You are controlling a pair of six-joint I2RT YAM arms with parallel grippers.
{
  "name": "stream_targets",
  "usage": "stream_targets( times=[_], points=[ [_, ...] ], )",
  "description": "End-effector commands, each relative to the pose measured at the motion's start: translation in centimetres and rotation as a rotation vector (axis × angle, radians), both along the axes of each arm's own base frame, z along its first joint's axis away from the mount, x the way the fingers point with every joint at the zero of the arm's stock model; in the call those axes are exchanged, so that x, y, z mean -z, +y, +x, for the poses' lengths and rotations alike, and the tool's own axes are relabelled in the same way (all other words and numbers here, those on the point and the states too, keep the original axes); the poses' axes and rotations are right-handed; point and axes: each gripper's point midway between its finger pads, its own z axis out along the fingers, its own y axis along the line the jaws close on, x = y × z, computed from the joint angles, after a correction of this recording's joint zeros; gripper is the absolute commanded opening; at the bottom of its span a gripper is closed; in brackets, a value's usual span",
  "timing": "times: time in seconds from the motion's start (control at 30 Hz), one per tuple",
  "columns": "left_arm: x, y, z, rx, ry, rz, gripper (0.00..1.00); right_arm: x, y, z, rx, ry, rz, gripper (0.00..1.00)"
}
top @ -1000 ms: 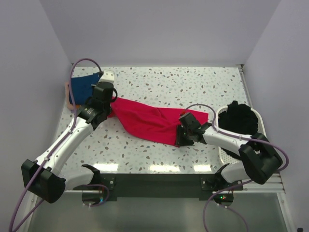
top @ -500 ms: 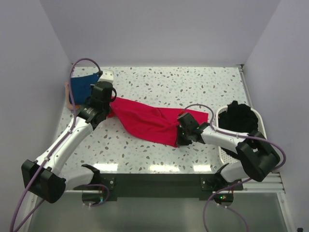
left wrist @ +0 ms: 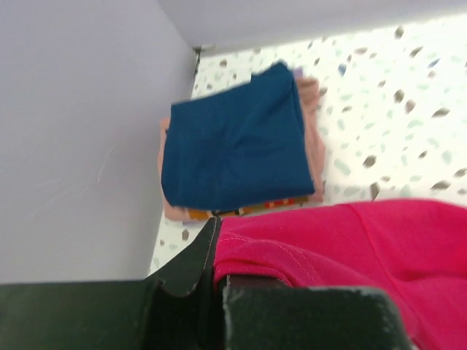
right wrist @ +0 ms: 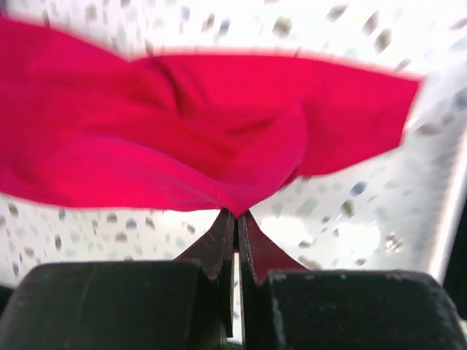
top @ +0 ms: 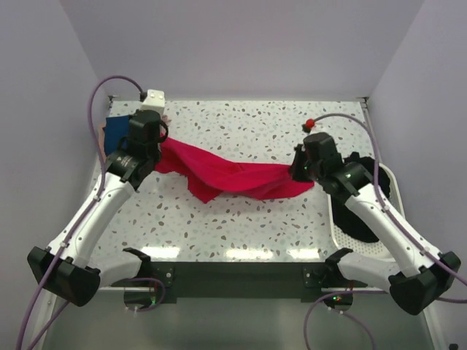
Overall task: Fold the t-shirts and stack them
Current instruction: Flatten the tshirt out
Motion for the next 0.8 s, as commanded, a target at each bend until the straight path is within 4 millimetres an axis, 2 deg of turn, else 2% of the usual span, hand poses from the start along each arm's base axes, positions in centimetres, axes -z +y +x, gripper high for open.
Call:
stream_targets(
  times=[0.0, 0.07, 0.1, 0.17, 0.2, 0.23, 0.27, 0.3, 0.33, 0.37, 0.4, 0.47, 0.5, 0.57, 0.6, 0.63, 0.7, 0.77],
  points=[
    [-10.4, -1.0, 1.4, 0.065, -0.266, -0.091, 0.0, -6.4, -5.3, 2.0, 0.094, -0.167, -0.167, 0.0],
    [-13.0, -1.9, 1.7, 0.118, -0.315, -0.117, 0.0, -9.0, -6.0, 2.9, 0.103, -0.224, -0.205, 0.0],
    [-15.7, -2.2, 1.4, 0.148, -0.37, -0.138, 0.0, -12.5, -6.4, 3.5, 0.13, -0.3, -0.192, 0.0],
    [-18.4, -3.3, 1.0, 0.229, -0.417, -0.154, 0.0, -15.9, -6.8, 3.7, 0.138, -0.375, -0.194, 0.0],
    [-21.0, -4.0, 0.1, 0.304, -0.464, -0.156, 0.0, -19.5, -7.4, 3.5, 0.155, -0.456, -0.178, 0.0],
    [-22.0, -3.7, -0.5, 0.307, -0.485, -0.149, 0.0, -21.2, -7.7, 3.3, 0.171, -0.494, -0.16, 0.0],
    [-23.1, -5.2, -1.0, 0.406, -0.498, -0.15, 0.0, -22.7, -8.2, 2.9, 0.171, -0.528, -0.167, 0.0],
    [-25.3, -5.7, -2.0, 0.465, -0.537, -0.149, 0.0, -25.7, -8.7, 2.0, 0.181, -0.598, -0.134, 0.0],
    [-25.8, -6.2, -2.9, 0.518, -0.53, -0.132, 0.0, -27.3, -9.1, 1.4, 0.18, -0.636, -0.125, 0.0],
    [-26.6, -7.7, -3.8, 0.62, -0.539, -0.135, 0.0, -29.7, -9.6, 0.3, 0.178, -0.695, -0.105, 0.0],
    [-28.6, -7.9, -5.2, 0.666, -0.58, -0.131, 0.0, -30.8, -9.7, -0.4, 0.169, -0.723, -0.088, 0.0],
    [-30.0, -8.8, -7.4, 0.764, -0.596, -0.13, 0.0, -33.9, -10.3, -2.8, 0.136, -0.802, -0.042, 0.0],
    [-31.6, -8.5, -9.1, 0.785, -0.621, -0.124, 0.0, -34.7, -10.5, -3.6, 0.124, -0.823, -0.03, 0.0],
    [-33.0, -8.8, -10.8, 0.839, -0.64, -0.124, 0.0, -36.8, -11.0, -5.9, 0.093, -0.877, 0.004, 0.0],
    [-35.2, -8.3, -12.8, 0.854, -0.697, -0.119, 0.0, -37.3, -11.1, -6.6, 0.083, -0.89, 0.013, 0.0],
    [-35.2, -8.4, -13.2, 0.868, -0.683, -0.117, 0.0, -37.8, -11.3, -7.4, 0.074, -0.907, 0.024, 0.0],
    [-36.8, -8.1, -15.2, 0.897, -0.728, -0.109, 0.0, -38.8, -11.7, -8.8, 0.057, -0.939, 0.045, 0.0],
    [-37.4, -8.1, -15.9, 0.912, -0.745, -0.105, 0.0, -39.3, -12.0, -9.7, 0.052, -0.958, 0.06, 0.0]
  ],
)
